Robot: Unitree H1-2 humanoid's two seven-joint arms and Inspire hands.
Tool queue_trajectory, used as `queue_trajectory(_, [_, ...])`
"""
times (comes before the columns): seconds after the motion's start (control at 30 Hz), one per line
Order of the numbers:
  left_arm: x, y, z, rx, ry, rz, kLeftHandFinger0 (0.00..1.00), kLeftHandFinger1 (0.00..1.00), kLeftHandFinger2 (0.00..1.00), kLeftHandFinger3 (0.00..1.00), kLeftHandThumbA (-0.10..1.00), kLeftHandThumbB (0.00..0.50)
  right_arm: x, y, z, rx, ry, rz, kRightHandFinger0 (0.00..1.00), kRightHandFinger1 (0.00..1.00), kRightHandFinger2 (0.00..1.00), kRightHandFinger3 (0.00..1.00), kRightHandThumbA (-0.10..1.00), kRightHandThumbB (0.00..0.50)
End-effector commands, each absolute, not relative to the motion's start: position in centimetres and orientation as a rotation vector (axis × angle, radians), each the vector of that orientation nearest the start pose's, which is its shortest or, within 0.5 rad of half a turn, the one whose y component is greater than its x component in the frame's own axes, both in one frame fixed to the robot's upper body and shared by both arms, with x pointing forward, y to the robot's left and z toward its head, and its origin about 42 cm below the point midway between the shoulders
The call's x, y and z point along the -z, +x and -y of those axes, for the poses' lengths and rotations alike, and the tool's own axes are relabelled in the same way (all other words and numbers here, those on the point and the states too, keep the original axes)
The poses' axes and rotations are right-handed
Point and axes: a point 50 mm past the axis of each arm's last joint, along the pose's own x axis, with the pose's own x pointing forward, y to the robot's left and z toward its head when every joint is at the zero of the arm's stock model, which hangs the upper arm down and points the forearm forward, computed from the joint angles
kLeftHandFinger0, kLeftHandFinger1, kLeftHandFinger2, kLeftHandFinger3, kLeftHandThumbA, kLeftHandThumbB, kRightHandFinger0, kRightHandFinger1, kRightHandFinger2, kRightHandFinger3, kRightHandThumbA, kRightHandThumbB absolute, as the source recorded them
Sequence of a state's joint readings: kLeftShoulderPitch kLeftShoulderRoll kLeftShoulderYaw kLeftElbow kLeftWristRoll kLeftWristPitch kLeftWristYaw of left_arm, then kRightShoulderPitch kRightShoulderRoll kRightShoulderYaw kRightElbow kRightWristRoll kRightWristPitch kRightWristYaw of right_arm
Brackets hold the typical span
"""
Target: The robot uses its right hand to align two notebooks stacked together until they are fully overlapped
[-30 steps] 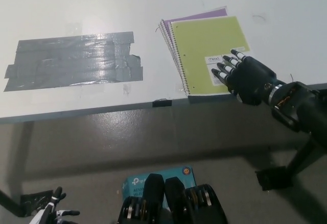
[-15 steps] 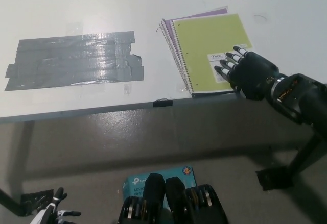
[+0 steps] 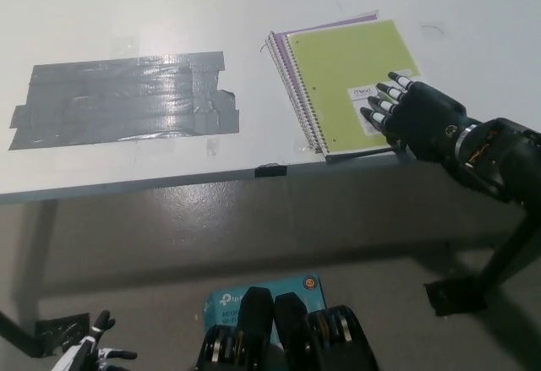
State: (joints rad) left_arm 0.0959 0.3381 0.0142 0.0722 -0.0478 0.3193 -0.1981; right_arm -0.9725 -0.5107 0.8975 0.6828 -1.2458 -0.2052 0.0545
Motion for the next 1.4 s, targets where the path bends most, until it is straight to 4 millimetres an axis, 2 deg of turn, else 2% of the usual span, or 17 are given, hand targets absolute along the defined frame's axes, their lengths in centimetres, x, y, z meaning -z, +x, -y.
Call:
queue_trajectory(0.0, [-5.7, 23.9, -34.0, 0.131, 0.267, -0.468, 0.41, 0.51, 0.62, 1.00, 1.00, 0.500, -25.4, 52.7, 21.2, -0.605, -2.314, 0.539, 1.00, 1.00, 1.00, 1.00, 1.00, 0.401])
queue_trajectory(0.07, [-5.6, 23.7, -34.0, 0.136, 0.272, -0.465, 0.40, 0.51, 0.62, 1.00, 1.00, 0.500, -25.2, 52.5, 21.1, -0.604, -2.312, 0.535, 1.00, 1.00, 1.00, 1.00, 1.00, 0.405])
queue_trajectory(0.17, [-5.7, 23.7, -33.9, 0.137, 0.271, -0.477, 0.40, 0.54, 0.65, 1.00, 1.00, 0.500, -25.5, 52.5, 21.0, -0.595, -2.269, 0.514, 1.00, 1.00, 1.00, 1.00, 1.00, 0.361])
queue_trajectory(0.27, [-5.6, 23.7, -34.3, 0.126, 0.267, -0.474, 0.42, 0.52, 0.64, 1.00, 1.00, 0.500, -27.1, 52.9, 21.0, -0.557, -2.276, 0.480, 1.00, 1.00, 1.00, 1.00, 1.00, 0.315])
queue_trajectory(0.37, [-5.5, 23.6, -34.4, 0.124, 0.269, -0.476, 0.45, 0.52, 0.63, 1.00, 1.00, 0.500, -28.1, 53.1, 21.2, -0.532, -2.268, 0.490, 1.00, 1.00, 1.00, 1.00, 1.00, 0.298])
queue_trajectory(0.5, [-5.4, 23.3, -34.4, 0.122, 0.264, -0.482, 0.40, 0.52, 0.63, 1.00, 1.00, 0.500, -29.8, 53.4, 22.0, -0.491, -2.256, 0.500, 1.00, 1.00, 1.00, 1.00, 1.00, 0.270])
queue_trajectory(0.63, [-5.4, 23.3, -34.4, 0.125, 0.257, -0.490, 0.46, 0.56, 0.66, 1.00, 1.00, 0.500, -32.9, 53.8, 22.7, -0.415, -2.240, 0.518, 1.00, 1.00, 1.00, 1.00, 1.00, 0.208])
queue_trajectory(0.7, [-5.4, 23.3, -34.4, 0.124, 0.261, -0.489, 0.46, 0.55, 0.65, 1.00, 1.00, 0.500, -33.5, 53.9, 22.7, -0.400, -2.232, 0.526, 1.00, 1.00, 1.00, 1.00, 1.00, 0.193])
queue_trajectory(0.73, [-5.4, 23.2, -34.5, 0.125, 0.266, -0.483, 0.44, 0.54, 0.64, 1.00, 1.00, 0.500, -34.8, 54.1, 22.9, -0.367, -2.220, 0.550, 1.00, 1.00, 1.00, 1.00, 1.00, 0.172])
queue_trajectory(0.83, [-5.5, 23.0, -34.6, 0.118, 0.263, -0.488, 0.40, 0.53, 0.63, 1.00, 1.00, 0.500, -35.9, 54.3, 22.6, -0.340, -2.196, 0.579, 1.00, 1.00, 1.00, 1.00, 1.00, 0.162])
queue_trajectory(0.97, [-5.3, 22.8, -34.5, 0.114, 0.251, -0.499, 0.42, 0.51, 0.61, 1.00, 1.00, 0.500, -37.4, 54.3, 21.4, -0.297, -2.064, 0.604, 1.00, 1.00, 1.00, 1.00, 1.00, 0.158])
queue_trajectory(1.13, [-5.1, 22.6, -34.5, 0.103, 0.261, -0.497, 0.35, 0.47, 0.55, 1.00, 1.00, 0.500, -36.4, 53.8, 19.5, -0.205, -1.833, 0.539, 1.00, 1.00, 1.00, 1.00, 1.00, 0.128])
queue_trajectory(1.23, [-5.3, 22.4, -34.3, 0.117, 0.263, -0.501, 0.40, 0.50, 0.58, 1.00, 1.00, 0.500, -33.3, 53.3, 18.3, -0.132, -1.682, 0.418, 1.00, 1.00, 1.00, 1.00, 1.00, 0.133])
queue_trajectory(1.27, [-5.2, 22.2, -34.2, 0.120, 0.262, -0.501, 0.42, 0.50, 0.58, 1.00, 1.00, 0.500, -32.3, 53.1, 18.1, -0.118, -1.623, 0.383, 1.00, 1.00, 1.00, 1.00, 0.96, 0.136])
queue_trajectory(1.37, [-4.9, 22.0, -34.0, 0.124, 0.259, -0.497, 0.42, 0.49, 0.58, 1.00, 1.00, 0.500, -31.4, 52.8, 17.9, -0.111, -1.603, 0.338, 1.00, 1.00, 1.00, 1.00, 1.00, 0.140])
